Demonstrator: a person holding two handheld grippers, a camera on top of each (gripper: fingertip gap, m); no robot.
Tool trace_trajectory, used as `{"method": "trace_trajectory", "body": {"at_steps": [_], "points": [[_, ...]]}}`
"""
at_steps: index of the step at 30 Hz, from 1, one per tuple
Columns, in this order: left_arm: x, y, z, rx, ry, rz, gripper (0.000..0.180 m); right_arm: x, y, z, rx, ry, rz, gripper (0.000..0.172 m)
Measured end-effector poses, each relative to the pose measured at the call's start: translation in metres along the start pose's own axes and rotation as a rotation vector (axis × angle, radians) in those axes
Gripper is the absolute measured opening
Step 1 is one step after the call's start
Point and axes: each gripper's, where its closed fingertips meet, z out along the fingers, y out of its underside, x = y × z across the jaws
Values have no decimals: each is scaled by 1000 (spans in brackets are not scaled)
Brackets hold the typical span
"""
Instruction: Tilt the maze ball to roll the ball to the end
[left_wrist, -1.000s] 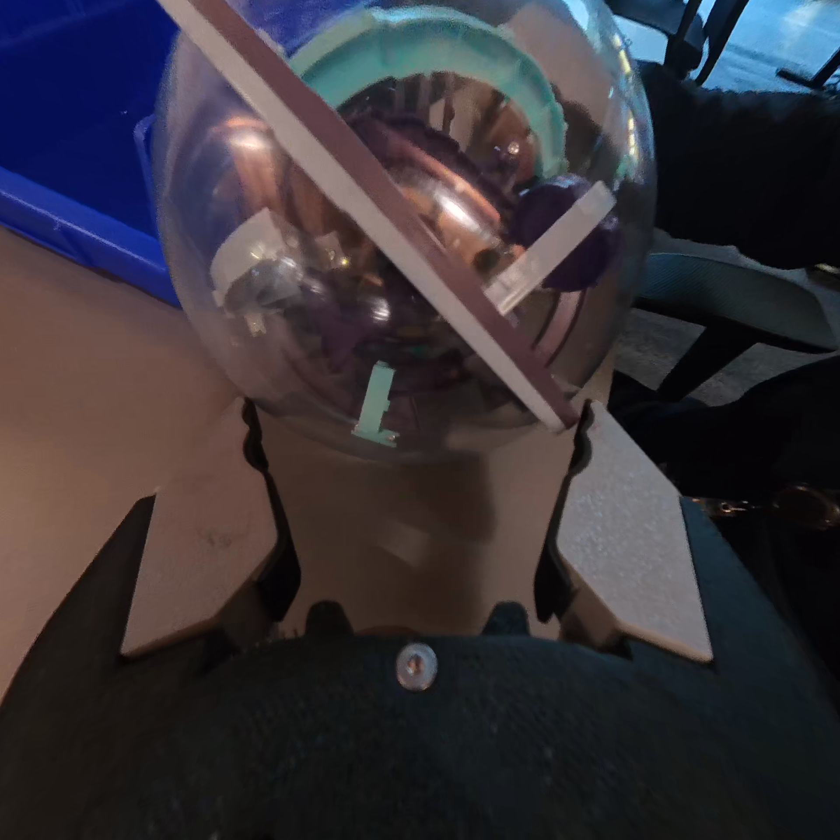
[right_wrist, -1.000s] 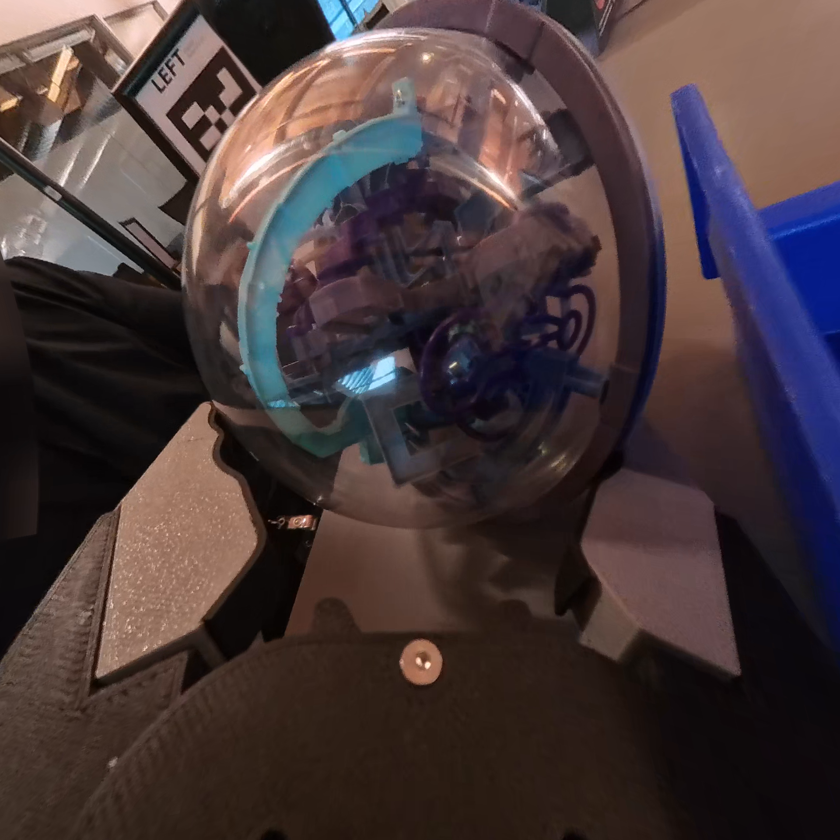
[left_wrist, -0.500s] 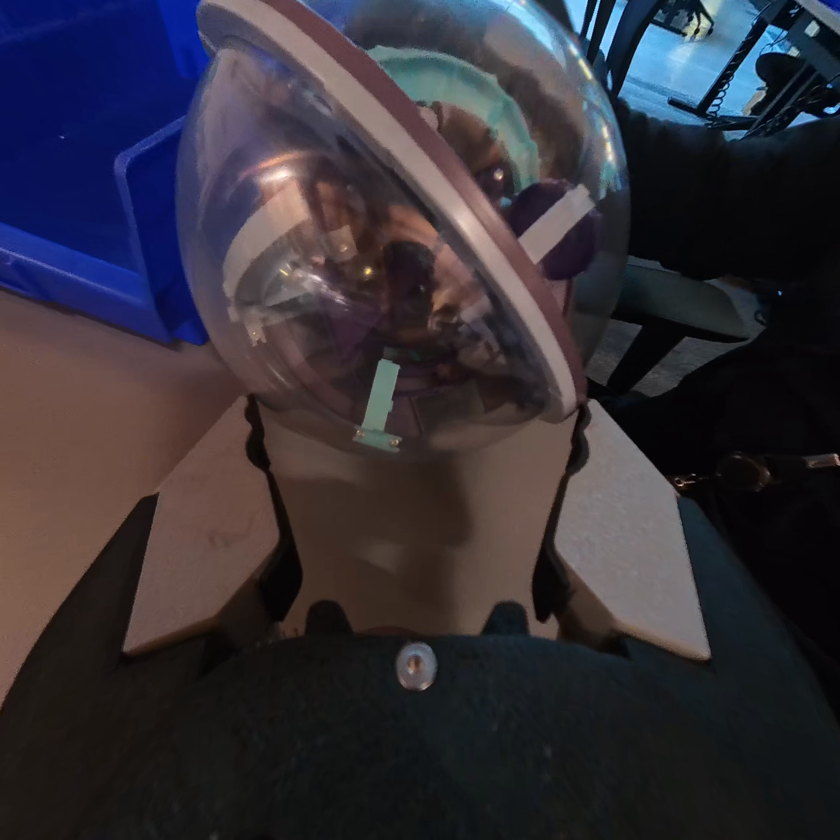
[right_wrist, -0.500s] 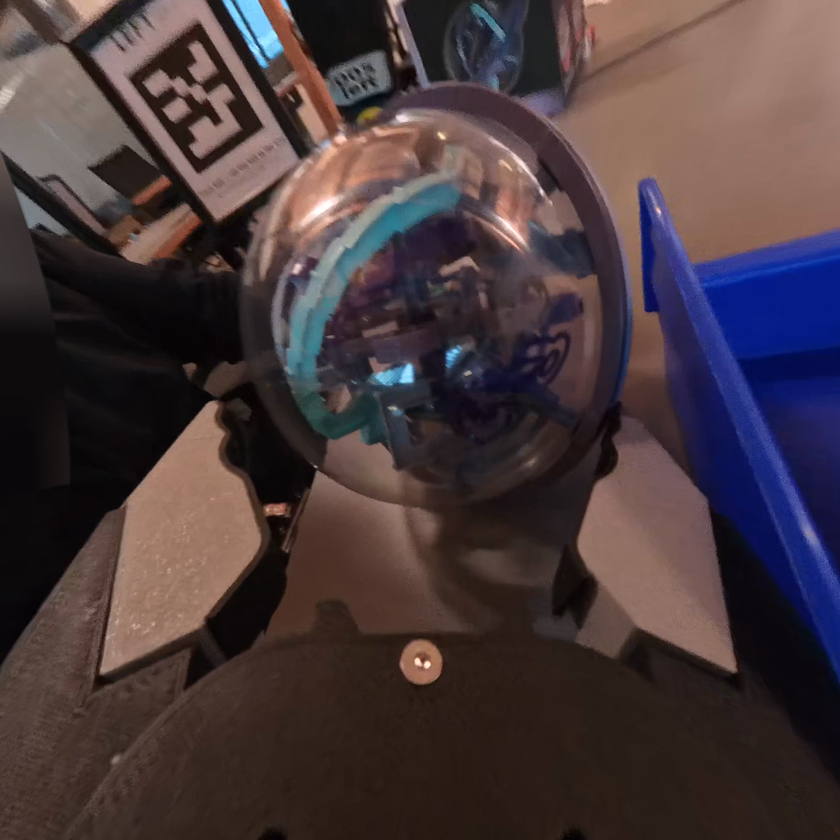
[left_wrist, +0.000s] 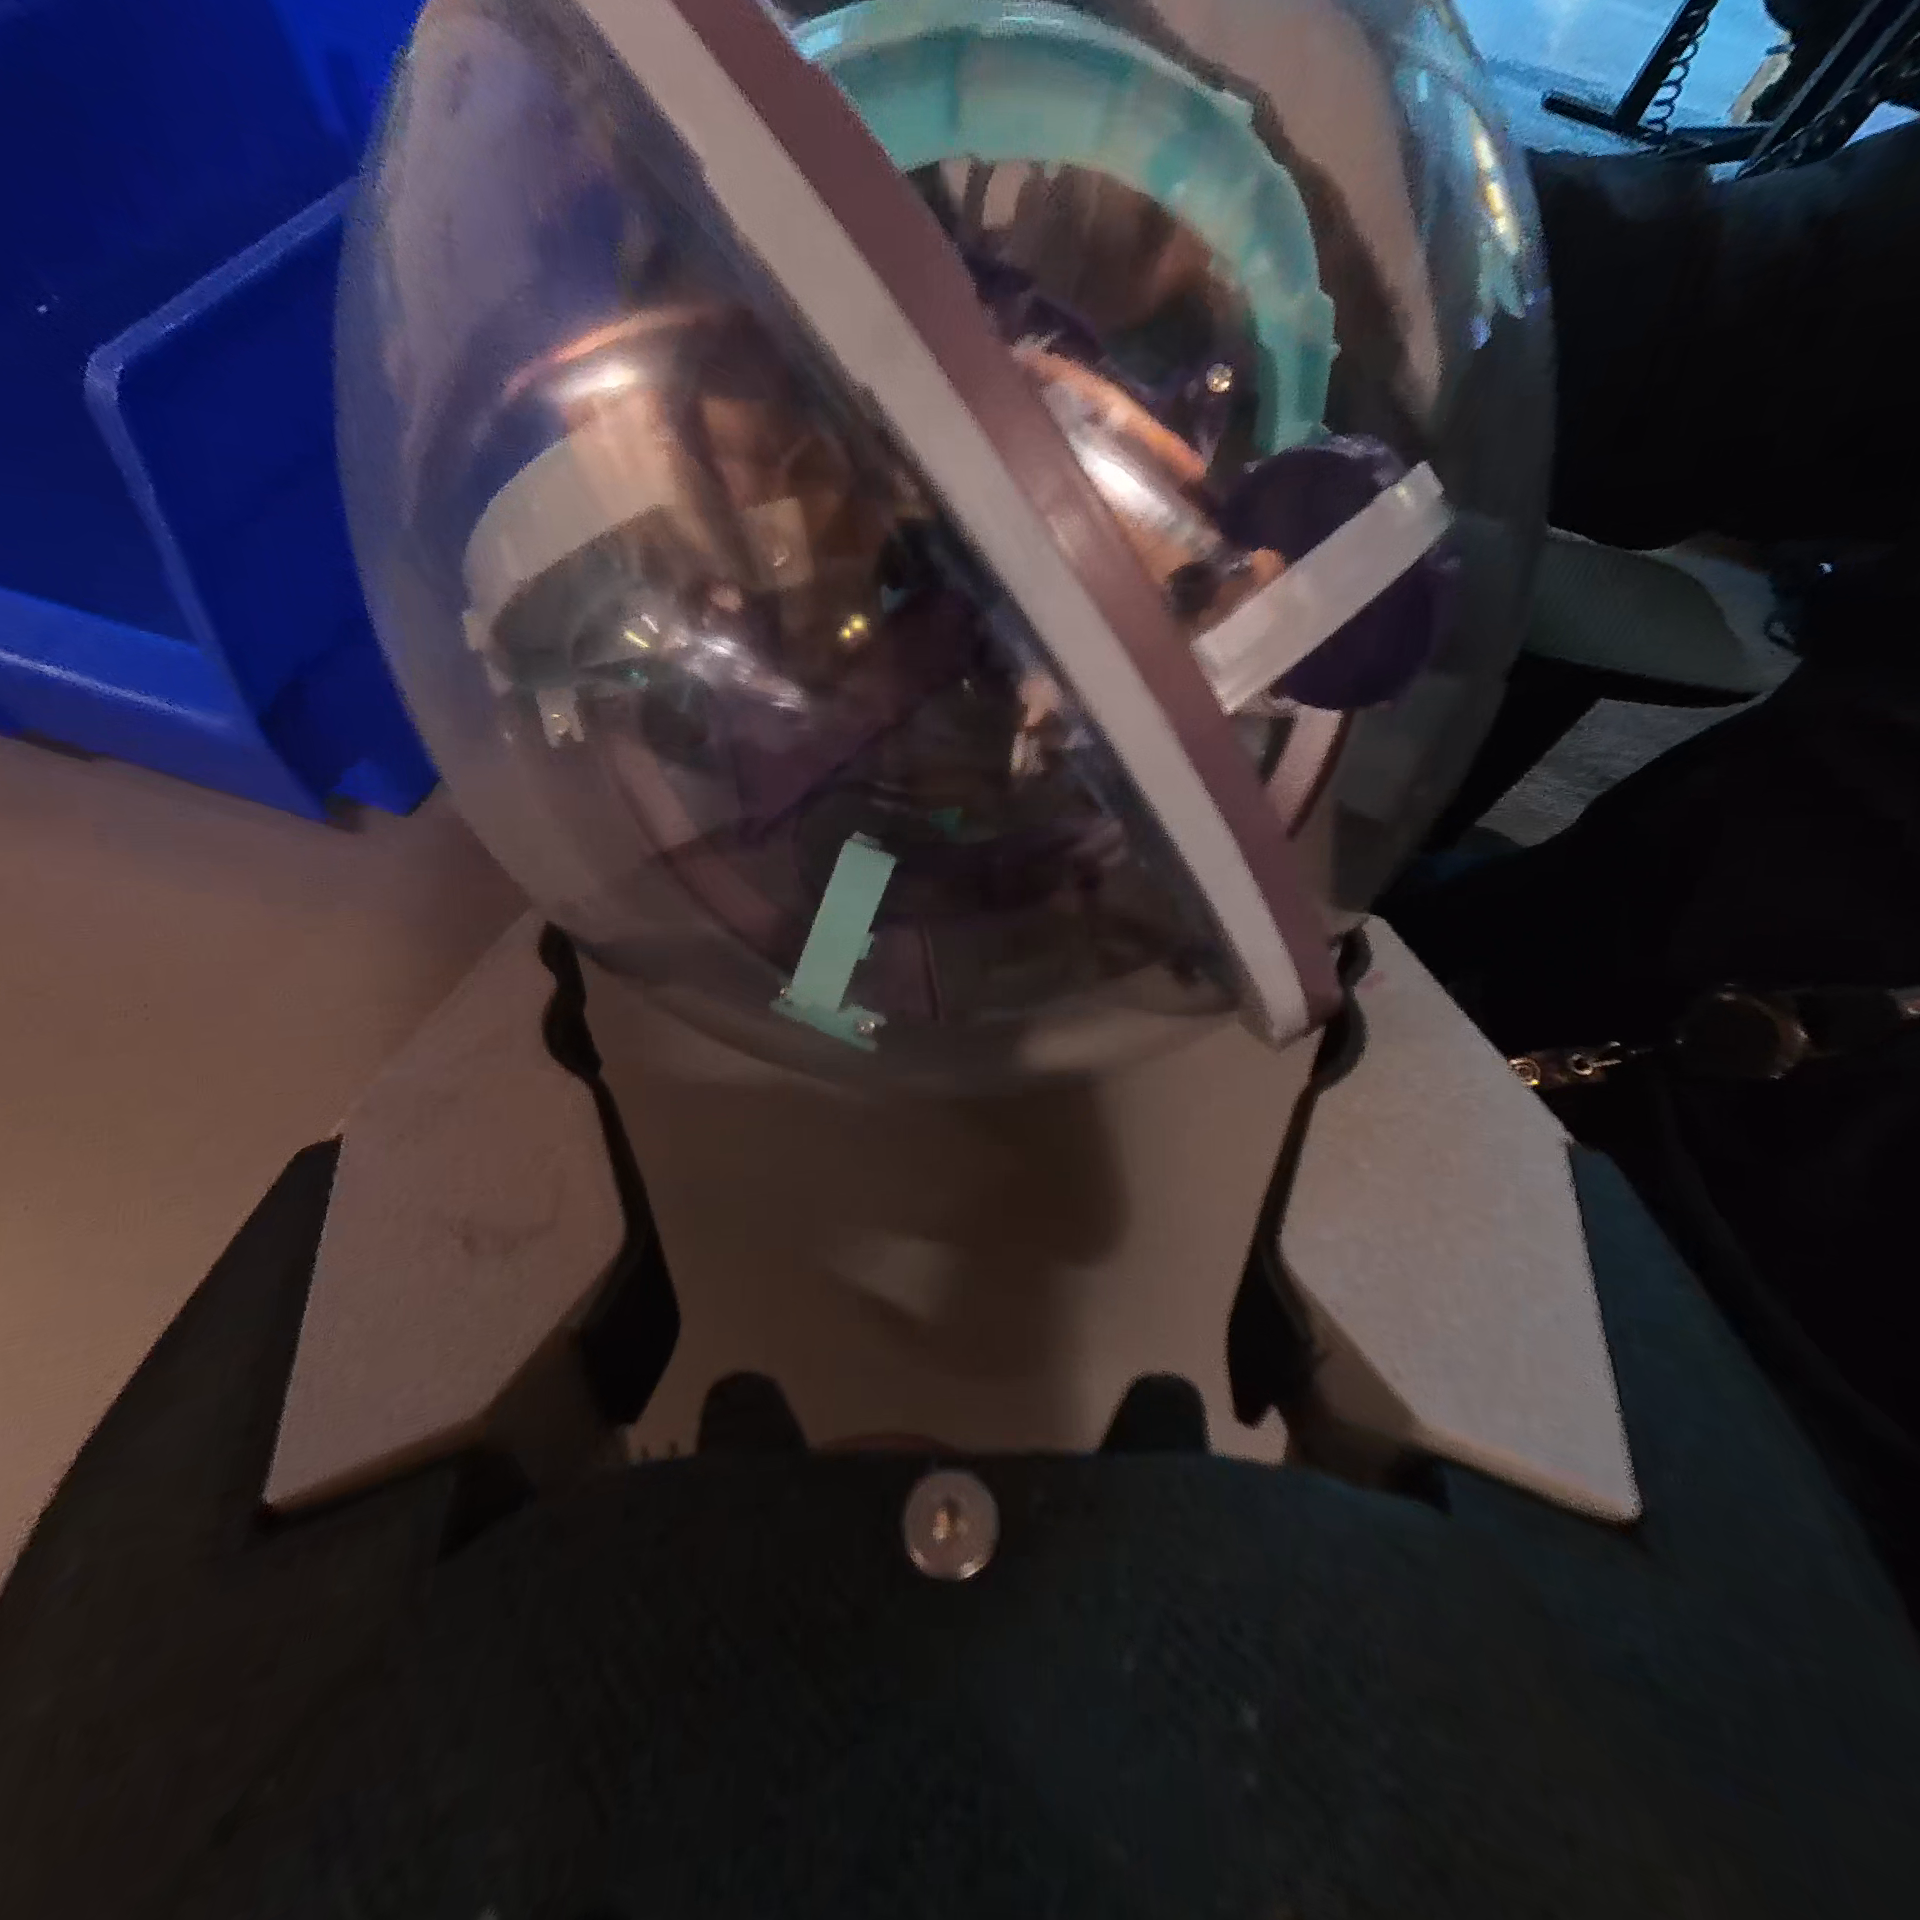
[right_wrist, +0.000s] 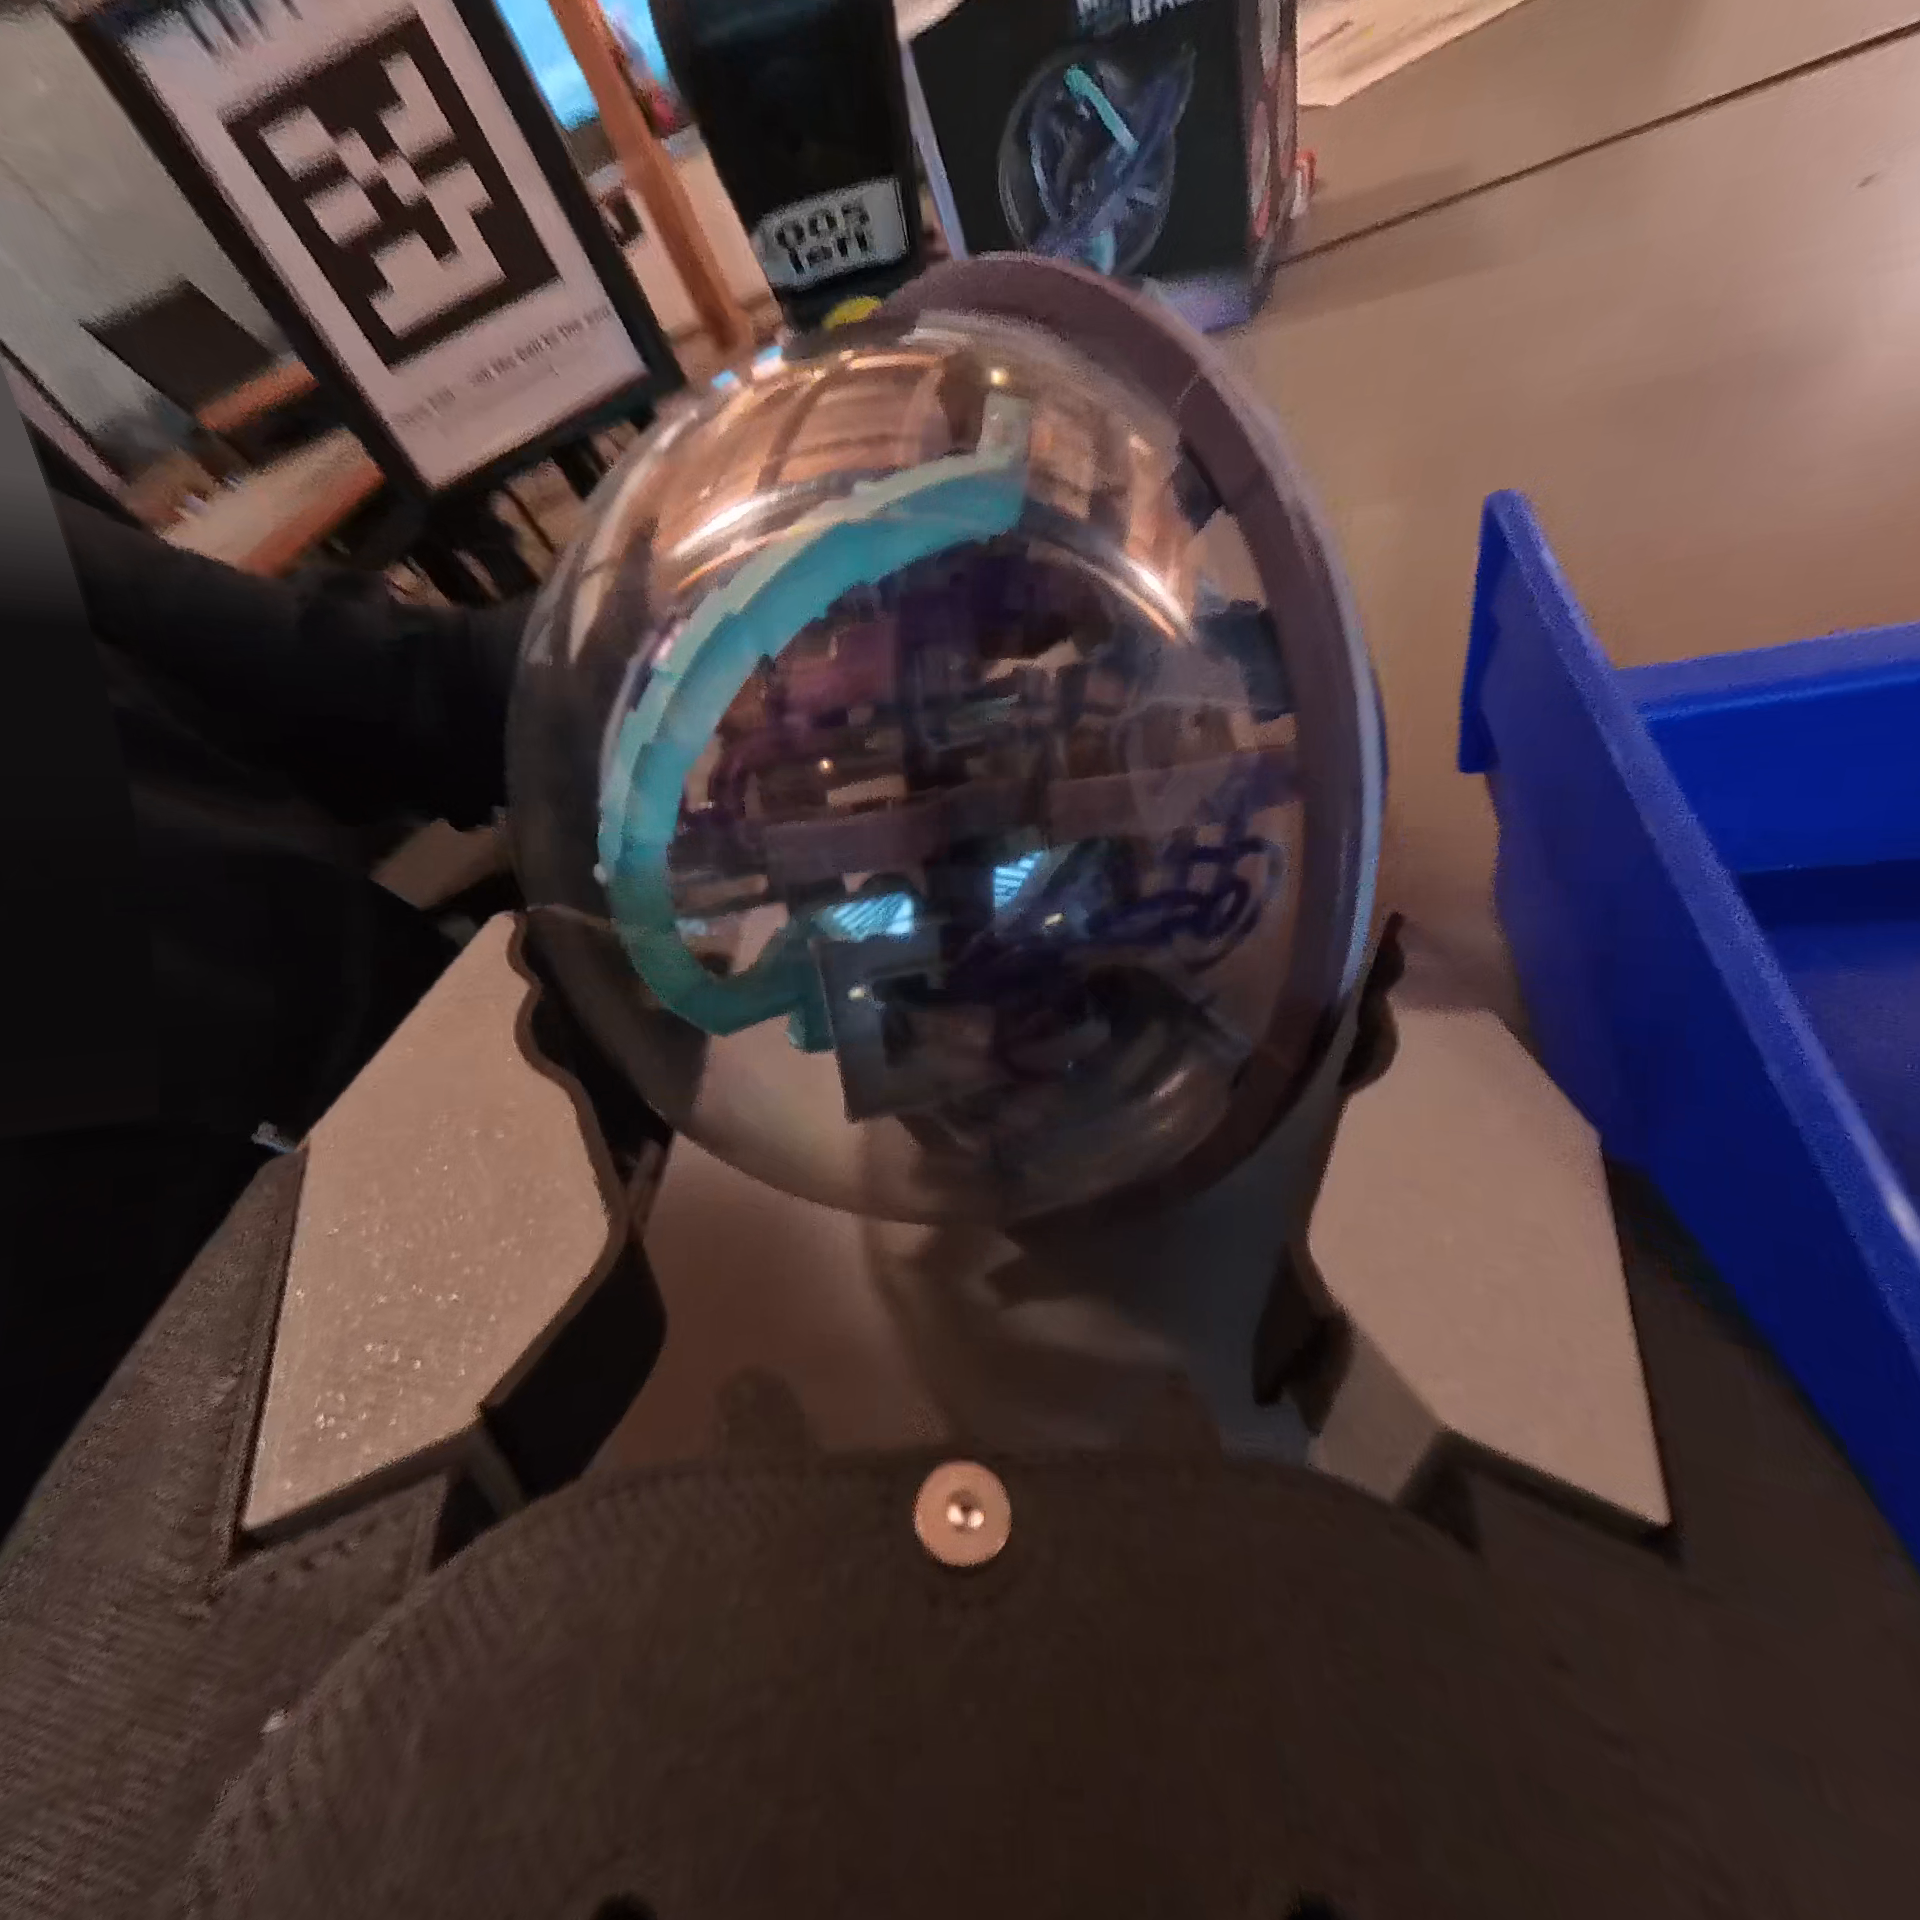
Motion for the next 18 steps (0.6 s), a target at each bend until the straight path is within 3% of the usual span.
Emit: {"method": "trace_trajectory", "body": {"at_steps": [6, 11, 18], "points": [[-2, -5, 3, -17, 44, 18, 142, -1, 1, 9, 37, -185, 146, 157], [-4, -10, 0, 8, 35, 32, 142, -1, 3, 9, 37, -186, 133, 157], [6, 1, 6, -83, -36, 102, 142, -13, 2, 9, 54, -132, -21, 157]]}}
